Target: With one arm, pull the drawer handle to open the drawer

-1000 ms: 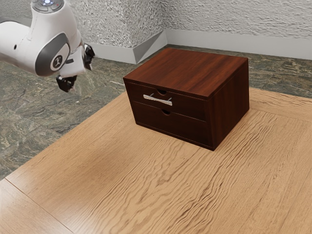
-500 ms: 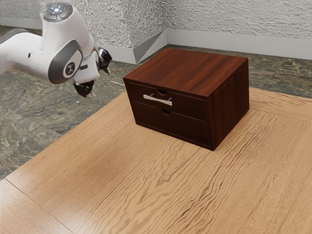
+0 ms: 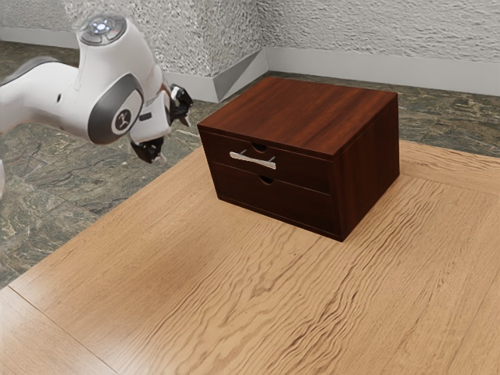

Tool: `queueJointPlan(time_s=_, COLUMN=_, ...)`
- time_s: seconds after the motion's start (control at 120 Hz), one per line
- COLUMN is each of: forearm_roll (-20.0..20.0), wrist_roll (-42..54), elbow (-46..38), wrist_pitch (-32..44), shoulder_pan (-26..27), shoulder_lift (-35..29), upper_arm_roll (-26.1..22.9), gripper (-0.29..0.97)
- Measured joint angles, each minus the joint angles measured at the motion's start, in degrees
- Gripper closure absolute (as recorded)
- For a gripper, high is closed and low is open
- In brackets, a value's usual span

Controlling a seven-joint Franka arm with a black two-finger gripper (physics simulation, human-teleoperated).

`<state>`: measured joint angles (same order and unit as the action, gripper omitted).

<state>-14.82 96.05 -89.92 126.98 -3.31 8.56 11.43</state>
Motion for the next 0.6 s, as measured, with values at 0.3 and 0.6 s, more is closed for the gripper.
queueJointPlan(time_s=0.3, forearm_roll=0.5, wrist_roll=1.0, elbow=0.5, wrist_pitch=2.2, shoulder_pan=0.0, shoulder_lift=2.3, upper_arm_roll=-3.0, gripper=0.08)
queueJointPlan(time_s=0.6, forearm_roll=1.4, wrist_roll=1.6, elbow=0.0, wrist_pitch=2.8, shoulder_pan=0.0, shoulder_lift=2.8, upper_arm_roll=-3.3, gripper=0.14)
